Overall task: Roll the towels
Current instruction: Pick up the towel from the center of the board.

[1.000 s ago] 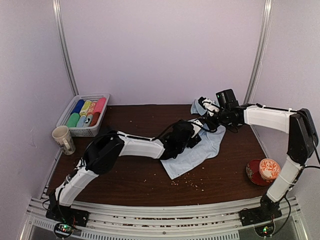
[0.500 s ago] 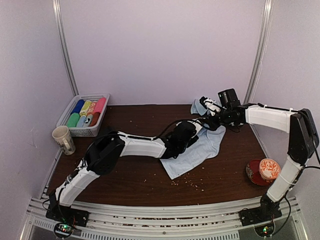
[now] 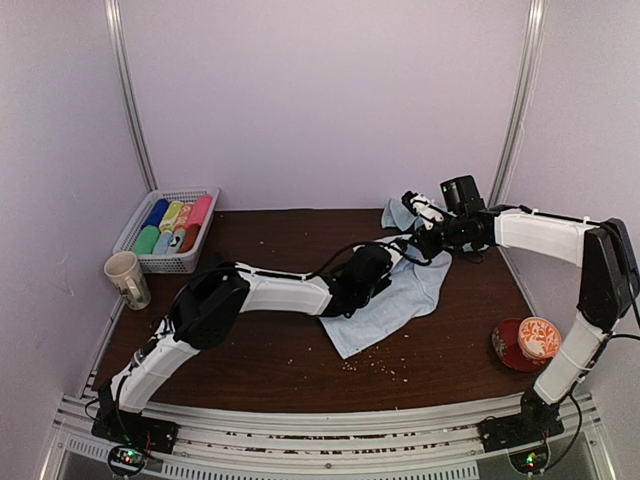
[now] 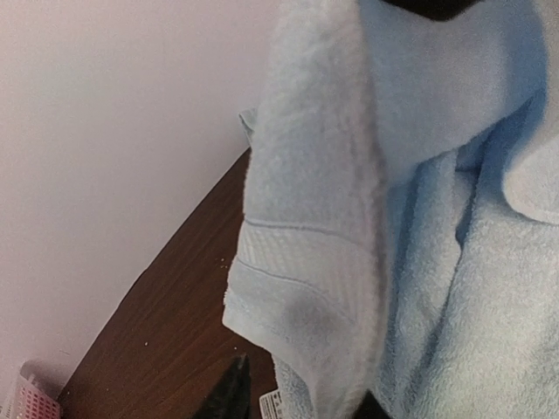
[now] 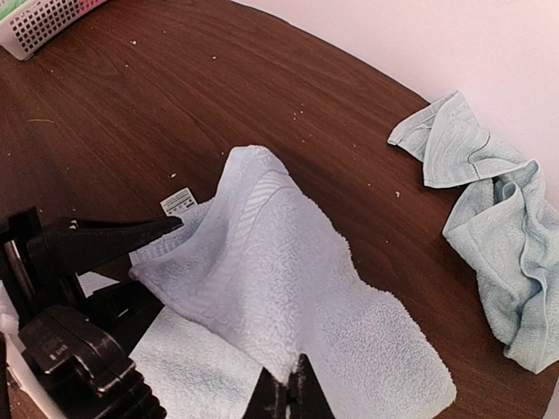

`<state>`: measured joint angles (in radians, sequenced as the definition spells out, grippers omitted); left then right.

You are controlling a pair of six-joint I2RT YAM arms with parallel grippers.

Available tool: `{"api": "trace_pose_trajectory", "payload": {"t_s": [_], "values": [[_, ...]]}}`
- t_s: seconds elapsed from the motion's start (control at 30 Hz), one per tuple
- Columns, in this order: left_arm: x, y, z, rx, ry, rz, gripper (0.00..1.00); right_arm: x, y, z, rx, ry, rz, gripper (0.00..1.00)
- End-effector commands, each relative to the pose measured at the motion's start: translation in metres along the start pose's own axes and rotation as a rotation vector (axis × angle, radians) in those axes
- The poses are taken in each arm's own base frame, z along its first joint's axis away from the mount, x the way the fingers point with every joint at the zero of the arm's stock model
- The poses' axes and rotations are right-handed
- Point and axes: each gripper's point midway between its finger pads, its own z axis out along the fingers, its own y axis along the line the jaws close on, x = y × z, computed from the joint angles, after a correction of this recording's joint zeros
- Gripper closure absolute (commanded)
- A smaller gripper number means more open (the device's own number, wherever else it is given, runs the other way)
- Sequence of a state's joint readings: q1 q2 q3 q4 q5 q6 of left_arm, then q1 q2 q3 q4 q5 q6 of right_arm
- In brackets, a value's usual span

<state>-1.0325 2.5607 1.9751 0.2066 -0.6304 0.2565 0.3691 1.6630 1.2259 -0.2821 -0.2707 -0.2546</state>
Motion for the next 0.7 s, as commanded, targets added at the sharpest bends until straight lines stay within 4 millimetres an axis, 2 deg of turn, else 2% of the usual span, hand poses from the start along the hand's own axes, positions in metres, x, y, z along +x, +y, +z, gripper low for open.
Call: {"api": "trace_pose_trajectory", "payload": {"t_s": [0.0,0.1,0.2,0.3,0.4,0.43,0.53,0.67], "values": [[0.008,0.002,0.009,-0.014,0.014,0.000,0.80,-0.021,0.000,-0.016,-0.009,-0.054,-0.002,1.00],[0.007,0.002,0.009,-0.009,0.010,0.002,1.00,-0.020,0.001,-0.015,-0.015,-0.052,-0.003,1.00],[0.003,0.007,0.006,-0.019,0.012,0.006,1.00,-0.017,0.002,-0.013,-0.020,-0.042,-0.007,1.00],[-0.004,0.021,-0.007,-0.018,0.013,0.005,1.00,-0.014,0.003,-0.011,-0.024,-0.031,-0.016,1.00],[-0.021,0.040,-0.033,0.079,0.004,-0.034,1.00,-0.010,0.006,-0.009,-0.044,-0.016,-0.030,1.00],[-0.035,0.051,-0.048,0.123,-0.013,-0.067,1.00,-0.009,0.008,-0.007,-0.057,-0.008,-0.035,1.00],[-0.035,0.071,-0.079,0.219,0.030,-0.115,1.00,-0.004,0.014,-0.004,-0.093,0.014,-0.043,0.97],[-0.021,0.085,-0.115,0.303,0.107,-0.131,1.00,-0.004,0.023,0.004,-0.136,0.028,-0.046,0.91]]}}
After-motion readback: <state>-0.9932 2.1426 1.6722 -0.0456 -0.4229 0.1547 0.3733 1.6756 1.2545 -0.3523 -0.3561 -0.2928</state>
